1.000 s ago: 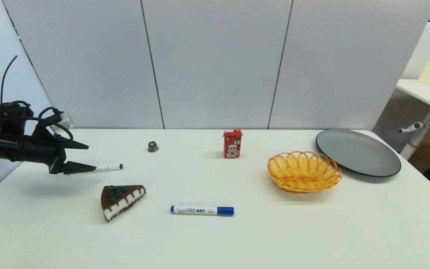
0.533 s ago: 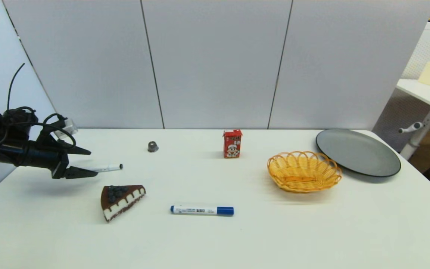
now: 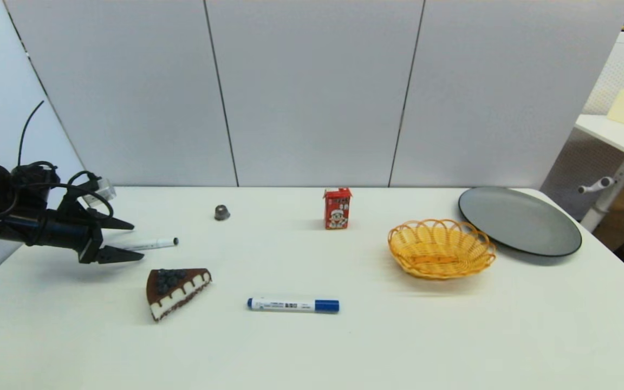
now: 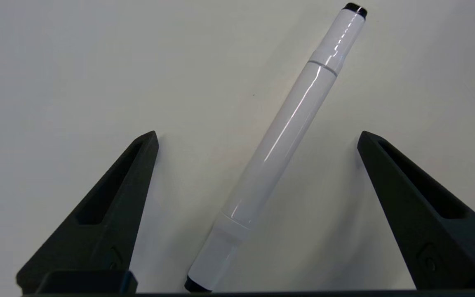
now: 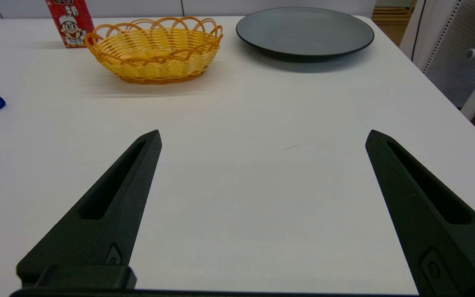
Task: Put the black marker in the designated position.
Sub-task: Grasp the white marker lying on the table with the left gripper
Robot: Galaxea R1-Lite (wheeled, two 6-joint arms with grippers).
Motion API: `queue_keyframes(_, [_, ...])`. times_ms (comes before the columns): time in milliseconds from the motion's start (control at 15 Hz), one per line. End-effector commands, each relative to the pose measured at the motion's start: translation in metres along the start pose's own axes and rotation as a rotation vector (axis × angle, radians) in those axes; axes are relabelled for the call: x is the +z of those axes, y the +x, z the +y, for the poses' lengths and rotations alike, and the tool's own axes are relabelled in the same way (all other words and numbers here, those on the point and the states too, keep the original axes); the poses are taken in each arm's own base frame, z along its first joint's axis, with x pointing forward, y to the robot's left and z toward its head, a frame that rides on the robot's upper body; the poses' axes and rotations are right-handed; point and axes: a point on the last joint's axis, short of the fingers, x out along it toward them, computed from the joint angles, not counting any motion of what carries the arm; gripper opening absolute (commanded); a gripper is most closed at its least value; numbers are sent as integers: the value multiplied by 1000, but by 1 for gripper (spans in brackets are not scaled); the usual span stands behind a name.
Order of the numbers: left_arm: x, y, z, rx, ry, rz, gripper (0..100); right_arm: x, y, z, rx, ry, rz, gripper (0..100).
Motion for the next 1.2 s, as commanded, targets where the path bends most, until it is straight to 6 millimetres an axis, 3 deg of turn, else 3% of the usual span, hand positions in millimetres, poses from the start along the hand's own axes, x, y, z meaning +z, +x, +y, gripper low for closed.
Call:
queue_keyframes(67, [-1,1,0,-3,3,-3,100,0,0,0,0,0,0,100])
queue_keyframes(1200, [2,-3,0,6,41,-4,100,0,0,0,0,0,0,100])
